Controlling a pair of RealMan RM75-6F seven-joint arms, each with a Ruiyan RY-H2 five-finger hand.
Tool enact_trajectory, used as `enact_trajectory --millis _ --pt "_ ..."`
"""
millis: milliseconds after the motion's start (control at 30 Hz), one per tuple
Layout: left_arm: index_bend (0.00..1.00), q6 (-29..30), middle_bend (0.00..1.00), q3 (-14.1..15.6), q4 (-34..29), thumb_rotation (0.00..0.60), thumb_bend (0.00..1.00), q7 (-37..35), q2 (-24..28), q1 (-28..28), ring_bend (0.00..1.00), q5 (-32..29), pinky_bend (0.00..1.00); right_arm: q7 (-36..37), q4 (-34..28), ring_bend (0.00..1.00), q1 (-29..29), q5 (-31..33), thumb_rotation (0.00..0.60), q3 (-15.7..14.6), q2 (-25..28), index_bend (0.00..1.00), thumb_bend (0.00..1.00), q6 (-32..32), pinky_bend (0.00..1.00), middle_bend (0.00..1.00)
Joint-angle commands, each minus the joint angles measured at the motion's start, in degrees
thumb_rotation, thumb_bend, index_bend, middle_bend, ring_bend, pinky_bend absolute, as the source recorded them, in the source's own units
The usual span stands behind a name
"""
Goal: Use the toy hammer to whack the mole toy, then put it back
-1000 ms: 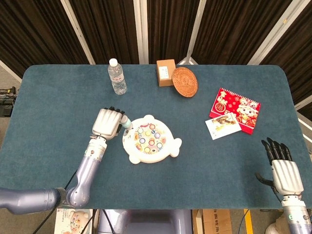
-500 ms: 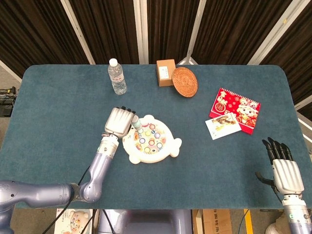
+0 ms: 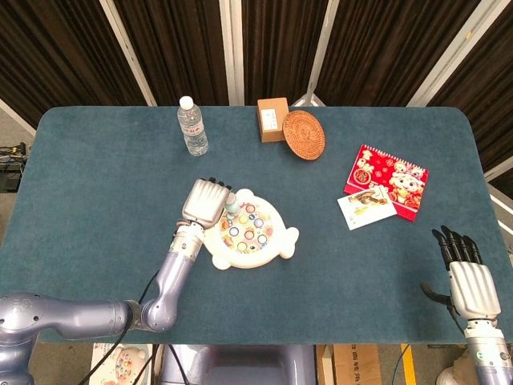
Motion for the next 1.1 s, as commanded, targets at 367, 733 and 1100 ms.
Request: enact_trajectory --millis 367,733,1100 --pt "0.64 -0.86 0.50 1.82 2.35 0.600 0.77 -0.76 -1.13 -0.61 0.36 -0.74 0.48 0.13 -0.19 0.00 0.13 0.24 0.600 0.02 -0.02 0.00 0.21 -0.34 0.00 0.00" --pt "0.64 -0.53 0.50 2.49 3.73 0.600 0.77 -2.20 -2.19 -0.88 0.37 0.35 0.48 0.27 -0.24 0.00 0.13 0.40 0.600 0.10 0.02 0.00 0.21 -0.34 0.00 0.00" --pt "0.64 0.80 0.50 0.42 0.40 0.600 0.77 -2.28 -0.41 -1.79 0.37 0.68 0.48 0.16 -0.30 0.00 0.15 0.63 0.600 0.20 -0.02 0.00 0.21 -0.32 0.00 0.00"
